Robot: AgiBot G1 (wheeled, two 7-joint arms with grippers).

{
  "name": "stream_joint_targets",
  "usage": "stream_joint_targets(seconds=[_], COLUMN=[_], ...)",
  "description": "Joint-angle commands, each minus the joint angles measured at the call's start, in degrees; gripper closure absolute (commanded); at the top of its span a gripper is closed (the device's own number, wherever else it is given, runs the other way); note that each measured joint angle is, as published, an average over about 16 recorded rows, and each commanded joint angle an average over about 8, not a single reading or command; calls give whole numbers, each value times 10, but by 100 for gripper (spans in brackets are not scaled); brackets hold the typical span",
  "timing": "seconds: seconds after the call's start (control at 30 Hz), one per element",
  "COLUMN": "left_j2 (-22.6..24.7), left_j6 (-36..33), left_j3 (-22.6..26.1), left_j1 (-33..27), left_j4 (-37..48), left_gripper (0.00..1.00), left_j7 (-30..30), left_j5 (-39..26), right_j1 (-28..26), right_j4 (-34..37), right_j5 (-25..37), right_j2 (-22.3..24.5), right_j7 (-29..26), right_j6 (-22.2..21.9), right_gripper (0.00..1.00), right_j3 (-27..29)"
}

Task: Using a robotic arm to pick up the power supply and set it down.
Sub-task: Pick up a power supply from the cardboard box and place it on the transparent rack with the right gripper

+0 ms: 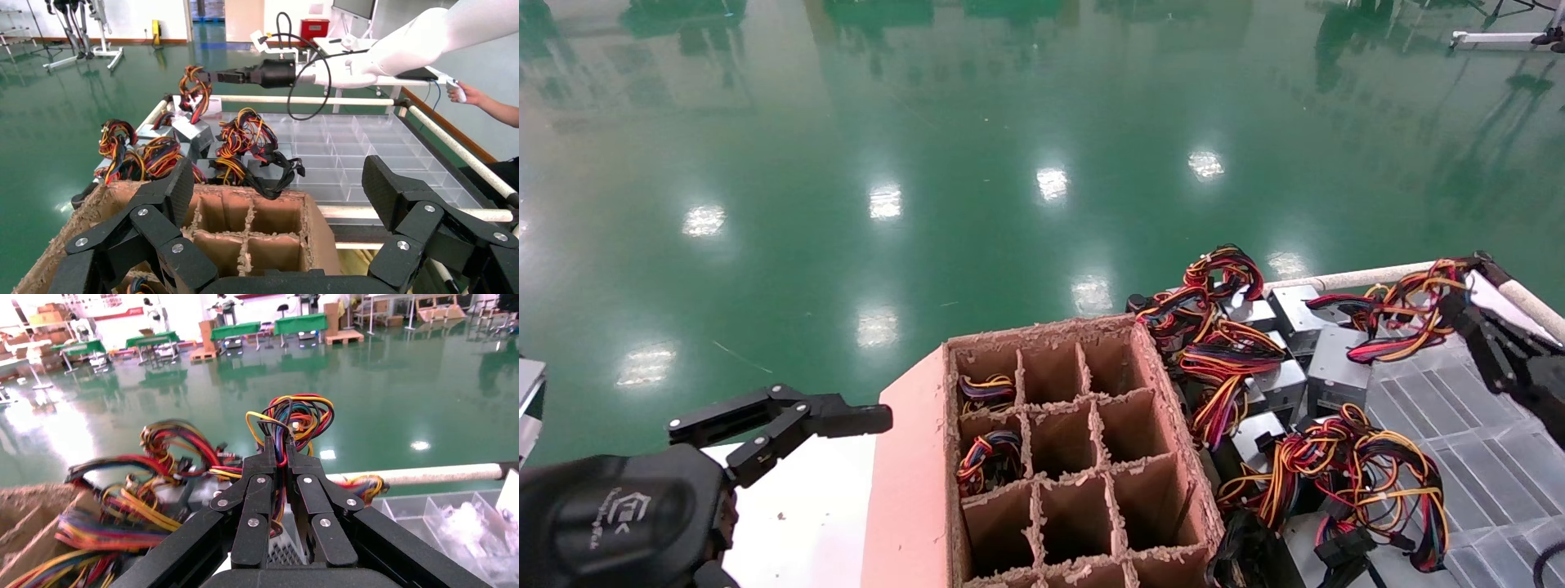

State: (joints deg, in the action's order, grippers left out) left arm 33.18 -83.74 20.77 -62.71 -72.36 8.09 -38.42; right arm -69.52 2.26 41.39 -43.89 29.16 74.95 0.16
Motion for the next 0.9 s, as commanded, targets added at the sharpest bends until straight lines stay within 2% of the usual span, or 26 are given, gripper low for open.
stream_joint_targets(seconds=[0.03, 0.53, 0.9], left_j2=[0, 0, 0], left_j6=[0, 0, 0], left_j3=[0, 0, 0], left_j1=[0, 0, 0], left_j4=[0, 0, 0], left_gripper=[0, 0, 0], left_j7=[0, 0, 0], left_j5=[0, 0, 0], right_j1=[8, 39, 32], right_j4=[-4, -28, -51], right_j5=[2, 32, 68], right_j2=[4, 49, 75], right_j7=[2, 20, 38], right_j6=[6, 47, 77], right_gripper=[100, 100, 100], right_j3=[-1, -22, -47])
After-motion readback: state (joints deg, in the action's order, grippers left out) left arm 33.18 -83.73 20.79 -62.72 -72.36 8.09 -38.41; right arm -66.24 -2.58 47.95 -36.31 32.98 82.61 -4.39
